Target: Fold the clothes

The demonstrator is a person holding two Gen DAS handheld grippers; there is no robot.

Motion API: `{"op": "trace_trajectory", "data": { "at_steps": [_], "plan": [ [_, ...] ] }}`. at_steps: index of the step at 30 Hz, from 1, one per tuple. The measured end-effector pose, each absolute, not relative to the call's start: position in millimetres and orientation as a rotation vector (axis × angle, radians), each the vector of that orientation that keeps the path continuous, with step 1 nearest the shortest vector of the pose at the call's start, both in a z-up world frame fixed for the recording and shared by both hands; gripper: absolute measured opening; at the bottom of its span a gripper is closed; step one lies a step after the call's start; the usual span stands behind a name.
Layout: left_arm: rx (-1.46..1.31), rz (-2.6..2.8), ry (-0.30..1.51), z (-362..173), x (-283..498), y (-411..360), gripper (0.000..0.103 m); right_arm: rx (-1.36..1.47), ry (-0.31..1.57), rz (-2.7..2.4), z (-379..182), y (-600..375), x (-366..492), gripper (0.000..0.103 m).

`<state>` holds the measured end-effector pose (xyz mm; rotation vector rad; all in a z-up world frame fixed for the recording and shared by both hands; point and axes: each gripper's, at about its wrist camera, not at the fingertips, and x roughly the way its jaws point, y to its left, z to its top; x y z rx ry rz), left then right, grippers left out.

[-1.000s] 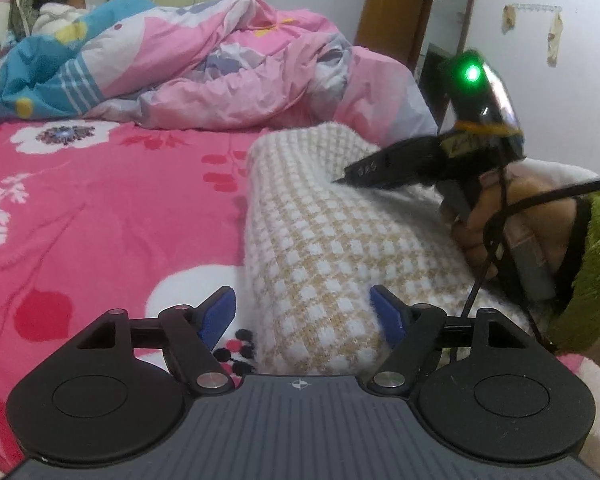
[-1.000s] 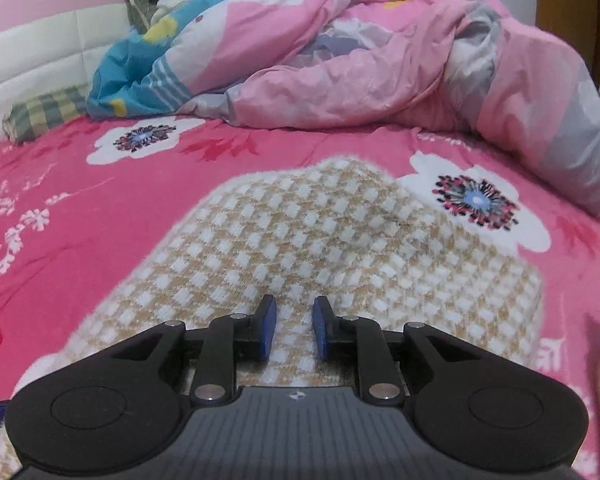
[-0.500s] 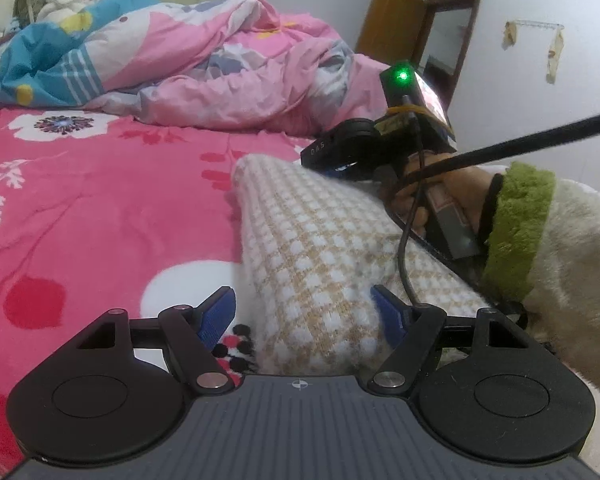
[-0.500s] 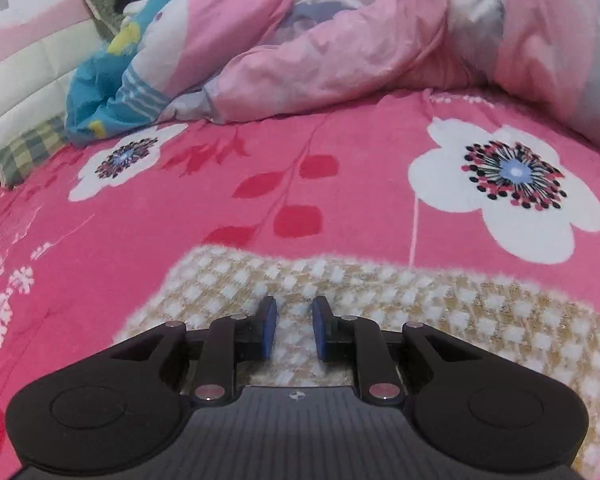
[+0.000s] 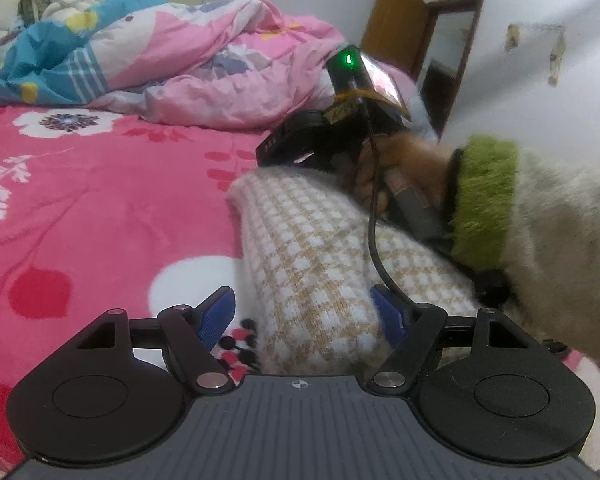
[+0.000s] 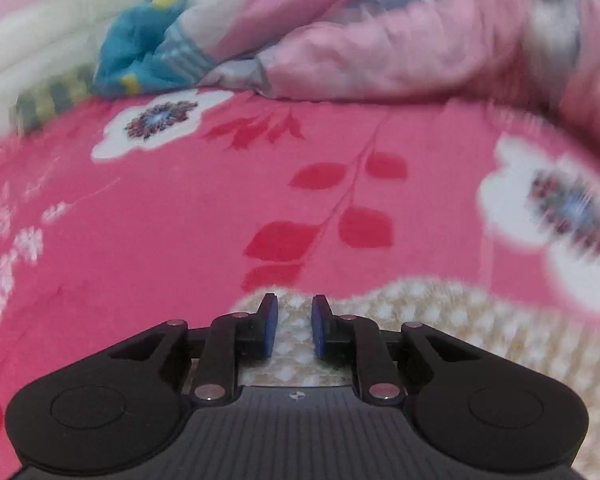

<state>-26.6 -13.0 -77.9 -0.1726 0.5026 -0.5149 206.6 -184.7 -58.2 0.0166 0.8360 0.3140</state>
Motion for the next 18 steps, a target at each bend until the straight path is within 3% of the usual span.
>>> {"op": "trace_trajectory", "data": {
  "at_steps": [7, 14, 18],
  "plan": [
    [-0.175, -0.512, 0.504, -76.0, -30.3, -12.8, 0.076, 0.015, 0.775, 0.313, -41.4, -188.2, 193.4, 0.019],
    [-0.177, -0.529, 0.509, -75.1, -29.5, -9.6, 0.077, 0.017, 0.638, 0.384, 47.5, -228.6, 113.2, 0.020],
    [-0.186, -0.534, 0.511, -76.7, -28.3, -8.1, 0.077, -0.074, 0.729, 0.373, 3.7, -225.5, 99.0, 0.020]
  ]
}}
